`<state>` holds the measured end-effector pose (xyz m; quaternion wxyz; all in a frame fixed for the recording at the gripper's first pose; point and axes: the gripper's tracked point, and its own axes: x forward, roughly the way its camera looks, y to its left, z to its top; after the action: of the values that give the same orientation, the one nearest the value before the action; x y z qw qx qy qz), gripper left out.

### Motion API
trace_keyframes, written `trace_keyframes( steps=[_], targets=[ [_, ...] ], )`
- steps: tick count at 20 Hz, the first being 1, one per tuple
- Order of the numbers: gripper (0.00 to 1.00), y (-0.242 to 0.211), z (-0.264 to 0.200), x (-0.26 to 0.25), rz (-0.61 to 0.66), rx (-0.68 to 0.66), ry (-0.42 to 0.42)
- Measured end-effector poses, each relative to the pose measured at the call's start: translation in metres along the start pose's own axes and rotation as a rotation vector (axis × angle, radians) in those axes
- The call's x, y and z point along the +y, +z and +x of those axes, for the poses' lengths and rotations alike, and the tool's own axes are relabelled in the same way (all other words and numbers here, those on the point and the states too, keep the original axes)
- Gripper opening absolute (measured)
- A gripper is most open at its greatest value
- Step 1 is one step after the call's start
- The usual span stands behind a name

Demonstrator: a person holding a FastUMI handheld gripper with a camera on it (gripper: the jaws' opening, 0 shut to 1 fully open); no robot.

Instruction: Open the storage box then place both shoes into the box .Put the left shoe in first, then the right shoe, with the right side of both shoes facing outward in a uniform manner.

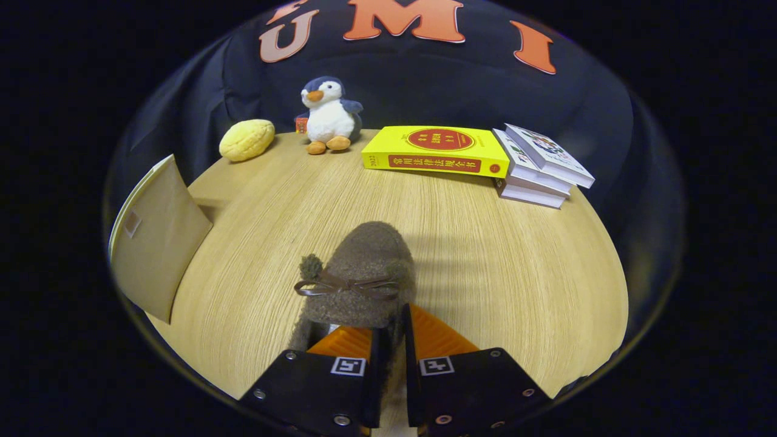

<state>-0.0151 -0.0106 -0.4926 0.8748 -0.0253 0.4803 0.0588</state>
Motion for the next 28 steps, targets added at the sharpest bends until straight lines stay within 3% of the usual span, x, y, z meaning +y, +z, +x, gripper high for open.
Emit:
trace_keyframes(
  steps=[5, 12, 20, 28],
  targets=[
    [0.04, 0.005, 0.003, 0.001, 0.05, 0.003, -0.032],
    [0.04, 0.041, -0.049, 0.027, 0.136, -0.026, -0.074],
    [0.04, 0.108, -0.13, 0.115, 0.1, -0.106, 0.017],
    [0.04, 0.141, -0.154, 0.221, 0.024, -0.082, 0.15]
  ],
)
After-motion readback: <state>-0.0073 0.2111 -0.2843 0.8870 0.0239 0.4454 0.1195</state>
